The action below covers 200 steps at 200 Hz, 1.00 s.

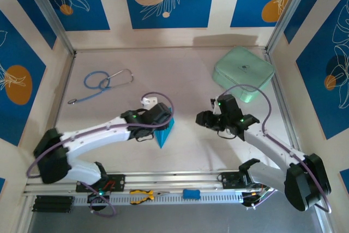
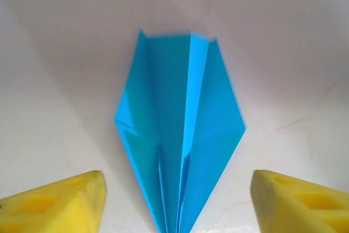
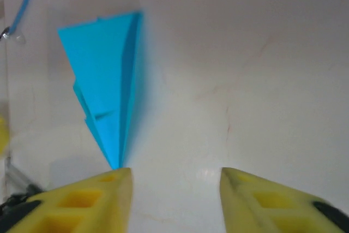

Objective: Fold a paper plane with a square sheet of paper (pick it up from the middle)
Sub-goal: Reset both arms

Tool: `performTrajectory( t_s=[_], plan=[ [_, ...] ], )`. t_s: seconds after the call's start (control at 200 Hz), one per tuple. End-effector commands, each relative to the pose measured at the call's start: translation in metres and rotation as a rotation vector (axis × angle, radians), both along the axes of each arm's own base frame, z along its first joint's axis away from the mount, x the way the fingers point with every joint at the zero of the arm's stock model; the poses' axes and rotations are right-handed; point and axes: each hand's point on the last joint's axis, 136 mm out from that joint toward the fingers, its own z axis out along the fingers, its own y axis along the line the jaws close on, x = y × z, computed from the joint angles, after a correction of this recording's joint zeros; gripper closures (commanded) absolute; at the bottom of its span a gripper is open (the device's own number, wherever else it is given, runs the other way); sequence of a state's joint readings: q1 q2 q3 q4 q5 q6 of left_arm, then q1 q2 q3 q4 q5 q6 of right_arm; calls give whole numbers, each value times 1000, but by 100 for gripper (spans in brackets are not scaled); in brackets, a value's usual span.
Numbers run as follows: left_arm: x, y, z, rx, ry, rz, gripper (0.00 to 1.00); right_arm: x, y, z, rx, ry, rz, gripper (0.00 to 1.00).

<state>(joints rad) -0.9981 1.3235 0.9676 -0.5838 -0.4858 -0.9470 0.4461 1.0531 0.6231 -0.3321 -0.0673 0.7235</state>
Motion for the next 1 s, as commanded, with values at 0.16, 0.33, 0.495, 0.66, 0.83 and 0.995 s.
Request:
performTrajectory(
  t_s=[0.16, 0.33, 0.495, 0.66, 0.83, 0.995],
  plan=[
    [25, 115, 27, 205, -286, 56, 6, 71, -90, 35, -513, -336, -186, 32],
    [46, 173, 32, 317, -424, 103, 0, 113, -105, 16, -728, -523, -97, 26],
    [65, 218, 2, 401, -368, 197, 0, 137, -111, -8, -697, -580, -71, 26],
    [94, 232, -16, 466, -402, 197, 0, 143, -103, -10, -529, -691, -27, 28],
    [114, 229, -33, 431, -450, 171, 0, 133, -104, -4, -481, -850, 3, 29],
    [131, 226, -19, 325, -614, 151, 0, 136, -118, -18, -444, -867, -66, 28]
  ],
)
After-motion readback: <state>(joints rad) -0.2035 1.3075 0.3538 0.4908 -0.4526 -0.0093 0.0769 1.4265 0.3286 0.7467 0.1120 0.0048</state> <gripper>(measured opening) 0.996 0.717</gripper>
